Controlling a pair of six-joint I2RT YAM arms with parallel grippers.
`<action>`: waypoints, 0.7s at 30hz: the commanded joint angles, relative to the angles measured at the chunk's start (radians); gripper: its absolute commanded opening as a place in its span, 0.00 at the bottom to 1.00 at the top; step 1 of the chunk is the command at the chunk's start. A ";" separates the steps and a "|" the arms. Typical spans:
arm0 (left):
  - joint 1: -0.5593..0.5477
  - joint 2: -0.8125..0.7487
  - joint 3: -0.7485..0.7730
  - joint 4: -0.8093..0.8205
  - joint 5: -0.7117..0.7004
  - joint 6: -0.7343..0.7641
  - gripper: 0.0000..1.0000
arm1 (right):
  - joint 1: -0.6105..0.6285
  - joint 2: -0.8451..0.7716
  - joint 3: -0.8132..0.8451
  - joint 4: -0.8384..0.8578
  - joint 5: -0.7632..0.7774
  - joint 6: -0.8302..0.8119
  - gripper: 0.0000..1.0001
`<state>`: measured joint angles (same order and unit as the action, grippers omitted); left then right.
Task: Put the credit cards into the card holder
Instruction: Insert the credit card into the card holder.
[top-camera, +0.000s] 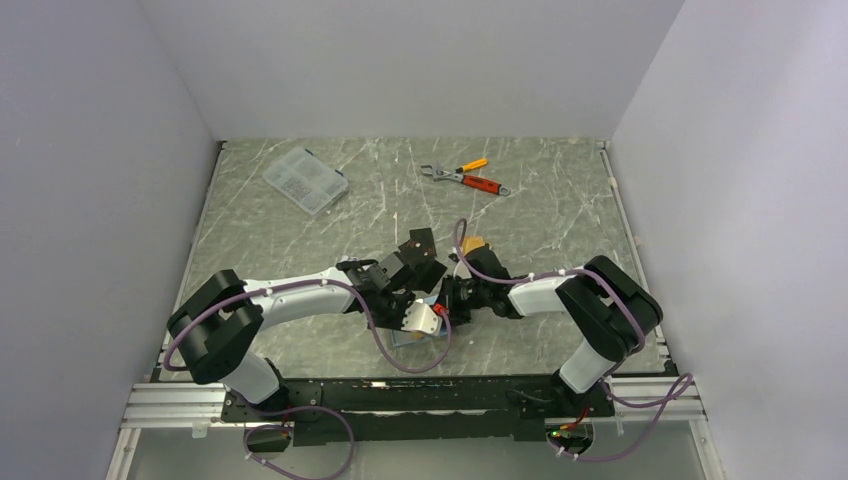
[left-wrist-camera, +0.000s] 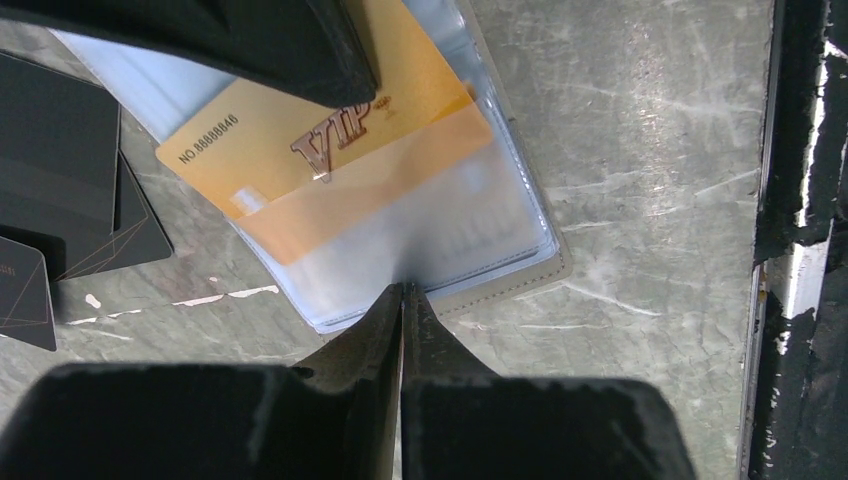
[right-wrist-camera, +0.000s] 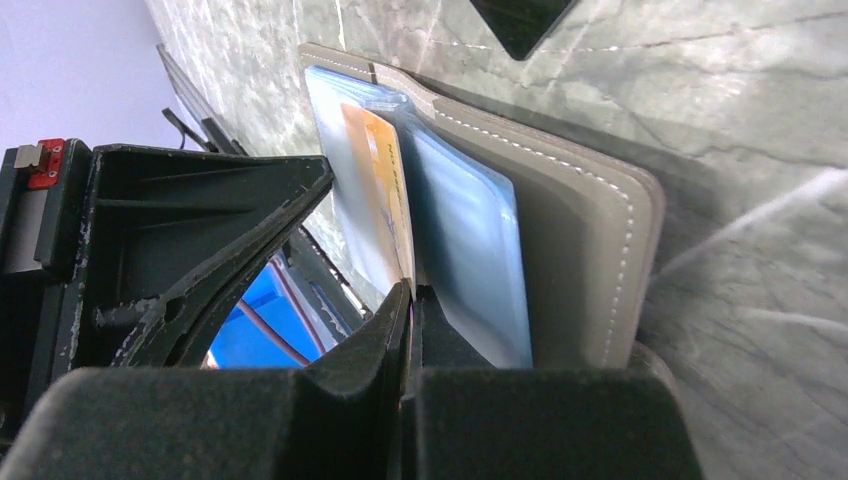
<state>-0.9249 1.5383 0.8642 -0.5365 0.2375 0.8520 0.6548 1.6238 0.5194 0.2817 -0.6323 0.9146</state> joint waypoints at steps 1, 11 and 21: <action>-0.017 0.040 -0.004 -0.054 0.050 0.000 0.08 | 0.032 0.047 0.037 -0.031 0.069 -0.018 0.00; 0.001 0.028 0.031 -0.066 0.067 -0.017 0.08 | 0.072 0.055 0.075 -0.167 0.114 -0.082 0.09; 0.046 -0.004 0.036 -0.089 0.071 -0.011 0.08 | 0.061 -0.083 0.152 -0.478 0.234 -0.195 0.31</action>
<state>-0.8848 1.5494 0.8906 -0.6029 0.2749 0.8463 0.7208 1.5955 0.6300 0.0261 -0.5102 0.8089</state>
